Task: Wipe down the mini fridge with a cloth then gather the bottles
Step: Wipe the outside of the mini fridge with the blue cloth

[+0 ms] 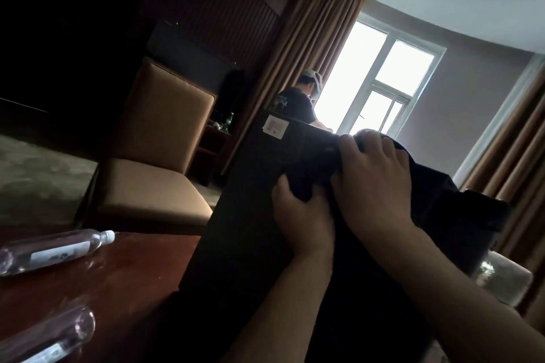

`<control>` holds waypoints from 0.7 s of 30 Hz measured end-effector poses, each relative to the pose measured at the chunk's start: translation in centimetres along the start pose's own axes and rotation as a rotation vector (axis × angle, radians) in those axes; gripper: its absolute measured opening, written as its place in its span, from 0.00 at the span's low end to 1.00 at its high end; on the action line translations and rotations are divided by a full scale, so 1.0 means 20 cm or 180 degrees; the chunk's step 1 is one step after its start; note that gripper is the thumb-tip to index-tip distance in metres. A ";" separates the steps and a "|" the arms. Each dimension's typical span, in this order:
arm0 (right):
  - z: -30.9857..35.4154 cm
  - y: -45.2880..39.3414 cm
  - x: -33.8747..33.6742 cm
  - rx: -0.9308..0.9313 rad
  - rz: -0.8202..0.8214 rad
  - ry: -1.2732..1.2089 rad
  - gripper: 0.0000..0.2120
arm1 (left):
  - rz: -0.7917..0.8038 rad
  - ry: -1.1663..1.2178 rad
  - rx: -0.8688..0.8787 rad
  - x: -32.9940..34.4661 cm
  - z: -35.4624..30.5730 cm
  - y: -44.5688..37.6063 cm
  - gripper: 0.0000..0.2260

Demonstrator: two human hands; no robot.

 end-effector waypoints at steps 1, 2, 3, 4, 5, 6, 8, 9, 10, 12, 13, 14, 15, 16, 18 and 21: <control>0.02 -0.03 0.03 -0.0054 -0.0010 -0.0009 0.13 | -0.0076 -0.0083 0.0054 0.01 0.00 -0.05 0.22; 0.04 -0.07 0.06 -0.0096 -0.0042 -0.0025 0.13 | -0.0108 -0.0153 0.0117 0.02 -0.01 -0.10 0.22; 0.05 -0.10 0.09 -0.0111 -0.0098 -0.0047 0.12 | -0.0095 -0.0183 0.0156 0.04 -0.01 -0.15 0.21; 0.06 -0.13 0.12 -0.0111 -0.0147 -0.0061 0.12 | -0.0055 -0.0174 0.0153 0.06 -0.02 -0.19 0.20; 0.07 -0.16 0.14 -0.0114 -0.0176 -0.0065 0.12 | -0.0020 -0.0171 0.0164 0.08 -0.03 -0.22 0.20; 0.09 -0.19 0.16 -0.0109 -0.0197 -0.0060 0.12 | -0.0008 -0.0184 0.0183 0.09 -0.04 -0.26 0.20; 0.11 -0.25 0.20 -0.0091 -0.0185 -0.0052 0.13 | -0.0019 -0.0227 0.0204 0.12 -0.05 -0.34 0.19; 0.13 -0.28 0.23 -0.0097 -0.0174 -0.0037 0.14 | -0.0023 -0.0238 0.0190 0.13 -0.06 -0.37 0.18; 0.15 -0.31 0.25 -0.0112 -0.0169 -0.0017 0.14 | -0.0036 -0.0272 0.0156 0.13 -0.06 -0.41 0.17; 0.17 -0.34 0.29 -0.0138 -0.0164 0.0032 0.14 | -0.0071 -0.0298 0.0106 0.13 -0.06 -0.46 0.16; 0.17 -0.35 0.29 -0.0148 -0.0159 0.0049 0.14 | -0.0067 -0.0284 0.0086 0.12 -0.07 -0.47 0.15; 0.17 -0.35 0.29 -0.0152 -0.0145 0.0051 0.14 | -0.0046 -0.0268 0.0057 0.12 -0.07 -0.47 0.14; 0.16 -0.34 0.29 -0.0160 -0.0111 0.0045 0.14 | -0.0014 -0.0253 0.0047 0.12 -0.08 -0.46 0.13; 0.16 -0.33 0.28 -0.0186 -0.0054 0.0042 0.14 | -0.0012 -0.0272 0.0058 0.12 -0.08 -0.44 0.12; 0.15 -0.30 0.24 -0.0272 0.0050 0.0073 0.16 | -0.0079 -0.0368 0.0203 0.10 -0.09 -0.40 0.14; 0.11 -0.22 0.15 -0.0257 0.0235 0.0088 0.20 | -0.0038 -0.0366 0.0244 0.07 -0.07 -0.27 0.16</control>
Point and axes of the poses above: each hand's wrist, its own y-axis away from the middle knuckle, its own x-axis out of the palm, z = x × y, the point moved 7 cm from there along -y, towards the middle knuckle, and after that the axes turned 9 degrees about -z, right-handed, at the moved point
